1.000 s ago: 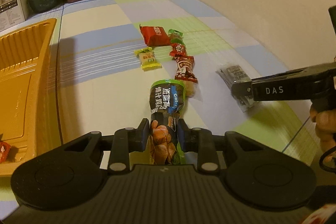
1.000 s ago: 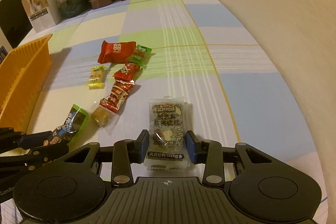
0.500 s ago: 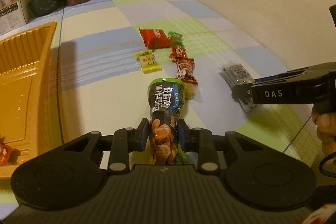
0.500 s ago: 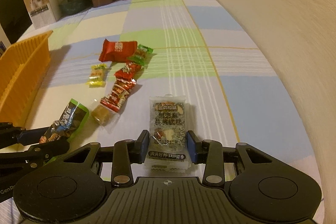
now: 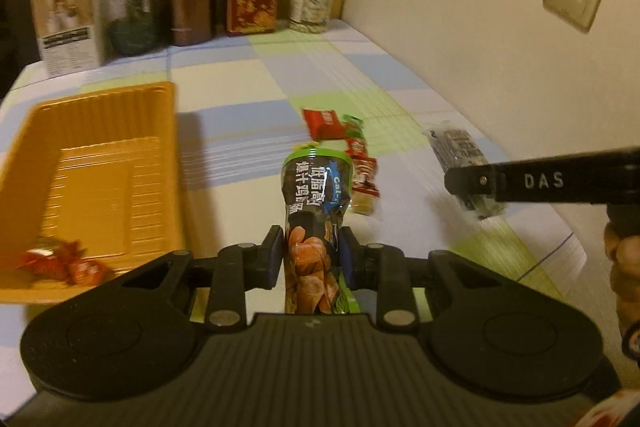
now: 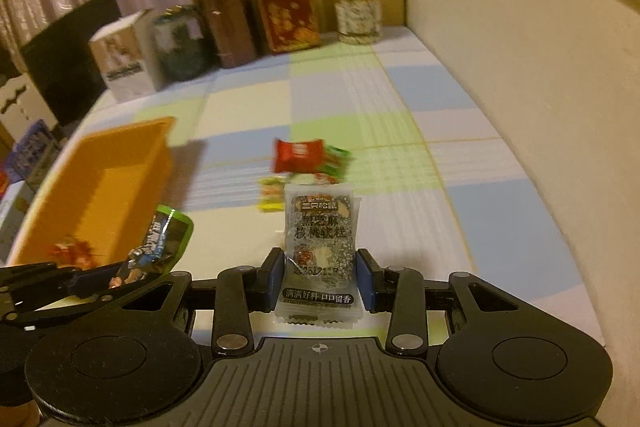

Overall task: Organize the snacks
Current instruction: 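Carry both snacks over the orange tray and release them from both grippers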

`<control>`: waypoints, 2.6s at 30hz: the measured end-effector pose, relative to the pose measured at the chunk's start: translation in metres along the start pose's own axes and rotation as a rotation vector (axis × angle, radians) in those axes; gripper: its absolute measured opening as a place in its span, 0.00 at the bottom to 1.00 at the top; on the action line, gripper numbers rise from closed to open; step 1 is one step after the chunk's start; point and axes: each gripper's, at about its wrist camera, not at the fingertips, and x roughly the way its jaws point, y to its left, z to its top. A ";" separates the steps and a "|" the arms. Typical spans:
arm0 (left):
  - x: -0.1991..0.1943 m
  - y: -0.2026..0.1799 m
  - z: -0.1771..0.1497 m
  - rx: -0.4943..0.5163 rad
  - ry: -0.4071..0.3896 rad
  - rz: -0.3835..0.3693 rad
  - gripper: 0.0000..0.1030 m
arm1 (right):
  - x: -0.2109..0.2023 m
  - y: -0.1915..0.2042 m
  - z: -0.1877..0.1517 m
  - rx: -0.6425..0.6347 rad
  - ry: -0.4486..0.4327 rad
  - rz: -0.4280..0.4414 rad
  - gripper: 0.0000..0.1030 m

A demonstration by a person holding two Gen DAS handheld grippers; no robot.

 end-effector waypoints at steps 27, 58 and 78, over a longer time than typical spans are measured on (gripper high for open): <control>-0.107 0.114 -0.018 -0.170 -0.069 0.219 0.25 | -0.009 0.161 -0.021 -0.167 0.018 0.208 0.37; -0.025 0.194 0.027 -0.174 -0.004 0.219 0.25 | 0.094 0.201 0.029 -0.117 0.066 0.238 0.37; -0.021 0.210 0.026 -0.207 -0.003 0.266 0.40 | 0.106 0.194 0.024 -0.065 0.092 0.244 0.37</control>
